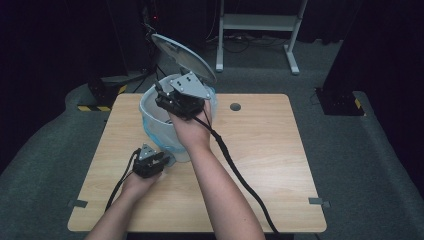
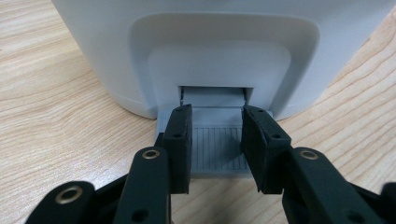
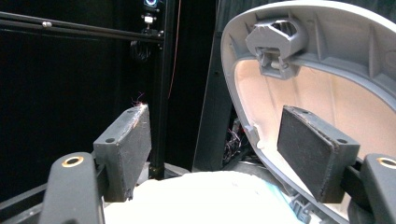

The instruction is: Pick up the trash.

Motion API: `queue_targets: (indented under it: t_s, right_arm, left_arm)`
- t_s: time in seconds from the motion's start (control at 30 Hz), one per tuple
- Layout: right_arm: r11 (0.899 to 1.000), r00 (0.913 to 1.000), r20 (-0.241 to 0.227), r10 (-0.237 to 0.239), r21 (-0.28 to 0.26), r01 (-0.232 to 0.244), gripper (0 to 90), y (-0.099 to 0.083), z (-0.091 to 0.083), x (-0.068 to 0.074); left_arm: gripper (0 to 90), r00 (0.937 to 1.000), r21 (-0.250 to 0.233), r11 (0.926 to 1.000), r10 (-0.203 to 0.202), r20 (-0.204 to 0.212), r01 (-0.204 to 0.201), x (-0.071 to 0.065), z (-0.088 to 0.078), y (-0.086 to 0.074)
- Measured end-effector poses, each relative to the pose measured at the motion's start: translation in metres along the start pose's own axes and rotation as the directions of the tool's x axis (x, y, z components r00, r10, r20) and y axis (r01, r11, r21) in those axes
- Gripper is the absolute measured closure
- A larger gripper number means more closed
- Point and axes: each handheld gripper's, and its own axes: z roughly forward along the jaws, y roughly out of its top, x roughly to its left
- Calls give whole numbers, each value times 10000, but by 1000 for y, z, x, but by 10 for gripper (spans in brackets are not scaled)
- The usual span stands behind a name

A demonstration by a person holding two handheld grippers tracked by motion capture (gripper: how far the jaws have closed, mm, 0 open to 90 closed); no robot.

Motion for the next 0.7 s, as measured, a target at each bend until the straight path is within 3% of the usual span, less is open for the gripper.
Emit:
queue_targets:
  t_s: [0.7]
  right_arm:
    - [10000, 10000, 93, 25, -60, -25, 277, -19, -42, -11]
  left_arm:
    - [635, 10000, -45, 10000, 8, -42, -8, 0, 0, 0]
